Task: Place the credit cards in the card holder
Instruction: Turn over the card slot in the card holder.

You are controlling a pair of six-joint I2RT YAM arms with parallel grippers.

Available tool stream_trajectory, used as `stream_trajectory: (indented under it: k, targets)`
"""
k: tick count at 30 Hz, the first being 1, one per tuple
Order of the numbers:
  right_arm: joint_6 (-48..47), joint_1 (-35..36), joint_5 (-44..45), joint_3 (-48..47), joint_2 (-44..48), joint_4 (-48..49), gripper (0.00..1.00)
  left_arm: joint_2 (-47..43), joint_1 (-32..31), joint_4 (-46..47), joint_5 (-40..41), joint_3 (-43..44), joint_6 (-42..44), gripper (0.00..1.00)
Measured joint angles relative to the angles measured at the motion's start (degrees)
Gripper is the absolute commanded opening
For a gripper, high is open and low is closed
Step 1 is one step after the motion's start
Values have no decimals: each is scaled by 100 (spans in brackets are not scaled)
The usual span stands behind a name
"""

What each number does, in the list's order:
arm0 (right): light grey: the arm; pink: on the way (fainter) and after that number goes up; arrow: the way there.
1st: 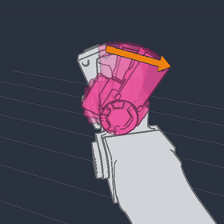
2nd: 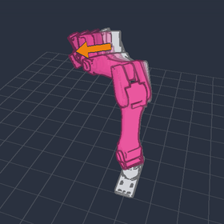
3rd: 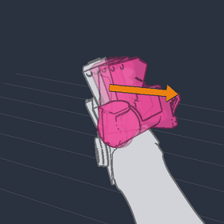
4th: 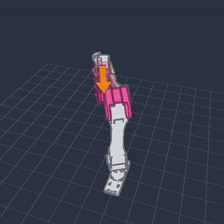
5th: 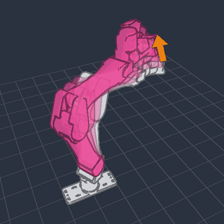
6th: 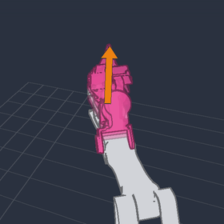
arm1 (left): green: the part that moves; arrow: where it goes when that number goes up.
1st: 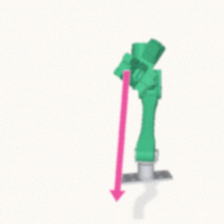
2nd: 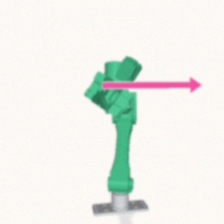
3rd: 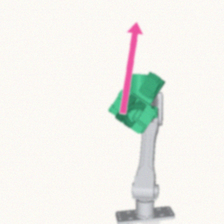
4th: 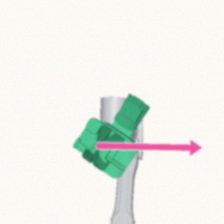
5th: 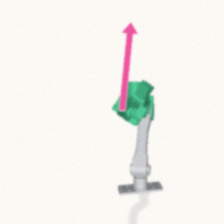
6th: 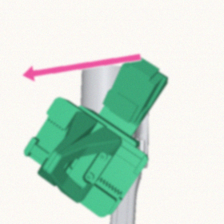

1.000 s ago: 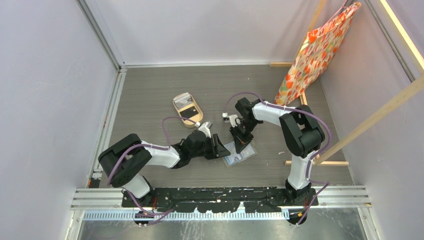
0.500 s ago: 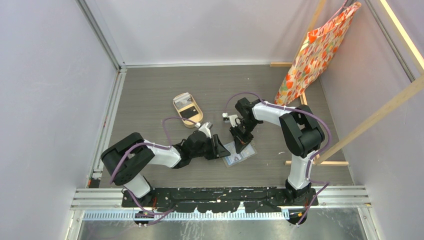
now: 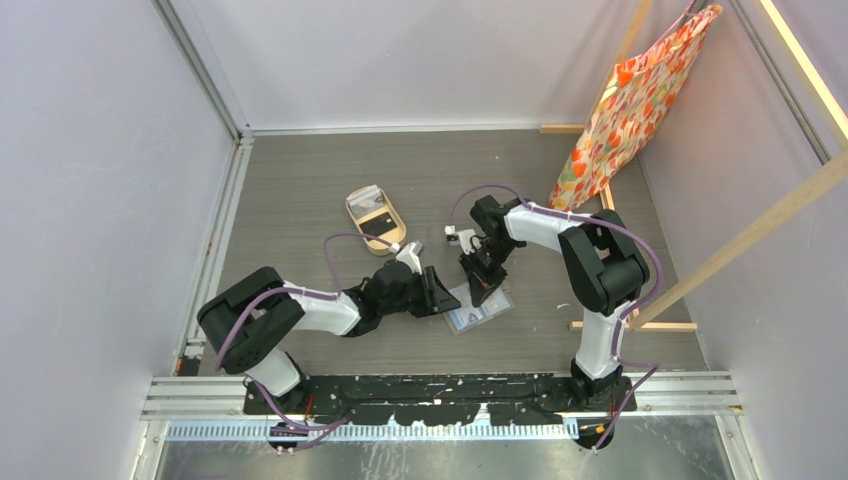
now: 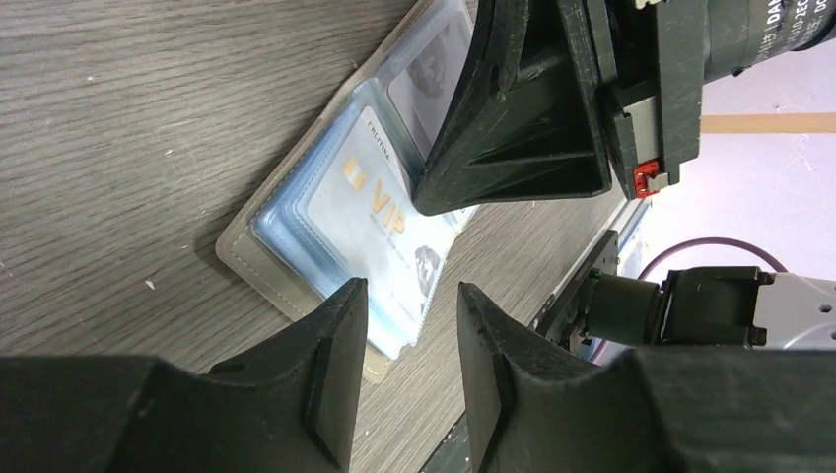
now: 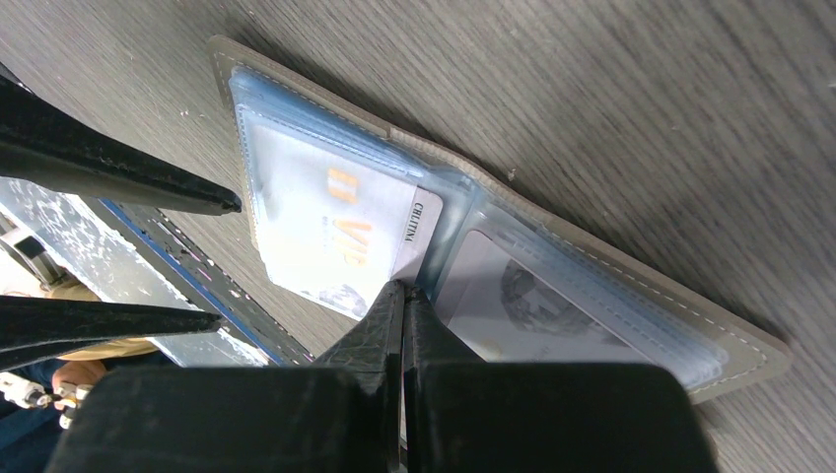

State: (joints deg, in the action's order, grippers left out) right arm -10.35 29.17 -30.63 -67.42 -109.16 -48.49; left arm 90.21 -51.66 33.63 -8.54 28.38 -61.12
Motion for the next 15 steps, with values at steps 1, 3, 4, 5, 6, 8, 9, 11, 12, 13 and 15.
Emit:
stream_trajectory:
  k: [1, 3, 4, 5, 6, 8, 9, 11, 12, 13, 15]
  targets:
    - [0, 0, 0, 0, 0, -2, 2, -4, 2, 2, 0, 0, 0, 40]
    - [0, 2, 0, 0, 0, -2, 2, -4, 0, 7, -2, 0, -7, 40]
    - [0, 2, 0, 0, 0, -2, 2, -2, 0, 11, -2, 0, -15, 39]
    - [0, 4, 0, -2, 0, -2, 2, -2, 0, 31, -2, 0, -24, 40]
    - [0, 4, 0, -2, 0, -2, 2, 2, 0, 39, -4, 0, -31, 39]
    - [0, 4, 2, -4, -2, -4, 2, 11, 0, 46, -4, 0, -48, 39]
    - [0, 4, 4, -7, -2, -4, 2, 17, 0, 46, -4, 0, -55, 39]
    - [0, 4, 13, -13, -9, -11, 2, 20, 0, 46, -4, 0, -63, 39]
    - [0, 4, 13, -20, -15, -17, 2, 20, 0, 44, -2, 0, -66, 39]
    - [0, 4, 13, -24, -24, -17, 2, 20, 0, 39, -4, 0, -63, 39]
    - [0, 4, 11, -31, -28, -24, 2, 20, 0, 37, -2, 0, -63, 39]
